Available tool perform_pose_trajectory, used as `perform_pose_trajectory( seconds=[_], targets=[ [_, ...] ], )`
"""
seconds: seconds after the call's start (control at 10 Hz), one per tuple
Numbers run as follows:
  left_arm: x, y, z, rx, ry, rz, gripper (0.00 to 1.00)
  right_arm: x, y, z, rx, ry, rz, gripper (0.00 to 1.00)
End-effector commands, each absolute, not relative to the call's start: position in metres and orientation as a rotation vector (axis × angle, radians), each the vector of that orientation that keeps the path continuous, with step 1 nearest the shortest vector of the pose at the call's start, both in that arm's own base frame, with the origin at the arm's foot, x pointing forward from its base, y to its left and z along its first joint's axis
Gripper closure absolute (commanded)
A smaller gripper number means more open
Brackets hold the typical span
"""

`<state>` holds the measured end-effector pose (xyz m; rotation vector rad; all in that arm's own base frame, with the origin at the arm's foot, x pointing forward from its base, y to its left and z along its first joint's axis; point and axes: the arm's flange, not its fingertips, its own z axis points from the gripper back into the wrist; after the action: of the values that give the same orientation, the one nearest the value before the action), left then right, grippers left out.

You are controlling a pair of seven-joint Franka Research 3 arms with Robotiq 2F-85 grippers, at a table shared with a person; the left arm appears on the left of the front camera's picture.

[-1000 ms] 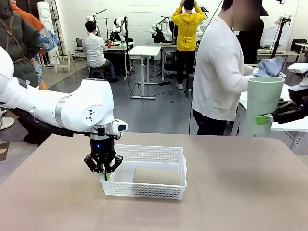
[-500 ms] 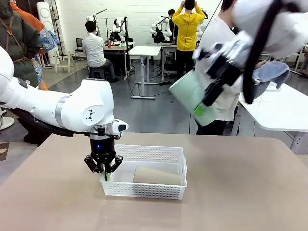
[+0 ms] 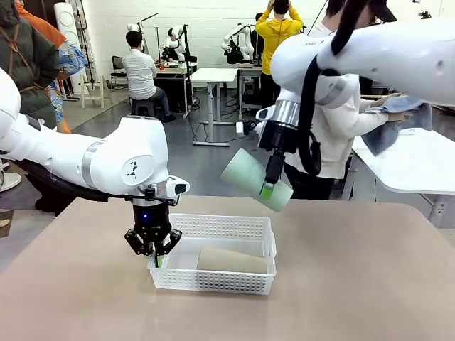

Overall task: Clean and organize the cups into the basket.
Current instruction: Pick up the Reusable plastic cup from the right side of the table and stack it inside the Organizing basket in the center of the table.

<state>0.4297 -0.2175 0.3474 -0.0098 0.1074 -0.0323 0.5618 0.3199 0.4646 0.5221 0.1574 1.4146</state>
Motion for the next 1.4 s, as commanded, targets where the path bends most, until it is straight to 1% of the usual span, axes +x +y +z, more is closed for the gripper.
perform_pose_trajectory(
  seconds=[0.0, 0.1, 0.3, 0.5, 0.7, 1.0, 1.3],
  targets=[
    [0.43, -0.218, 0.349, -0.01, 0.102, -0.033, 1.0, 0.592, 0.34, 0.464, 0.51, 0.196, 1.455, 0.19],
    [0.43, -0.218, 0.349, -0.01, 0.102, -0.033, 1.0, 0.594, 0.347, 0.453, 0.482, 0.191, 1.479, 0.19],
    [0.43, -0.218, 0.349, -0.01, 0.102, -0.033, 1.0, 0.586, 0.359, 0.424, 0.372, 0.133, 1.557, 0.19],
    [0.43, -0.218, 0.349, -0.01, 0.102, -0.033, 1.0, 0.576, 0.366, 0.402, 0.345, 0.119, 1.617, 0.19],
    [0.43, -0.218, 0.349, -0.01, 0.102, -0.033, 1.0, 0.57, 0.369, 0.384, 0.311, 0.062, 1.662, 0.19],
    [0.43, -0.218, 0.349, -0.01, 0.102, -0.033, 1.0, 0.564, 0.37, 0.366, 0.307, 0.037, 1.685, 0.19],
    [0.43, -0.218, 0.349, -0.01, 0.102, -0.033, 1.0, 0.564, 0.369, 0.344, 0.327, 0.083, 1.673, 0.19]
  ],
)
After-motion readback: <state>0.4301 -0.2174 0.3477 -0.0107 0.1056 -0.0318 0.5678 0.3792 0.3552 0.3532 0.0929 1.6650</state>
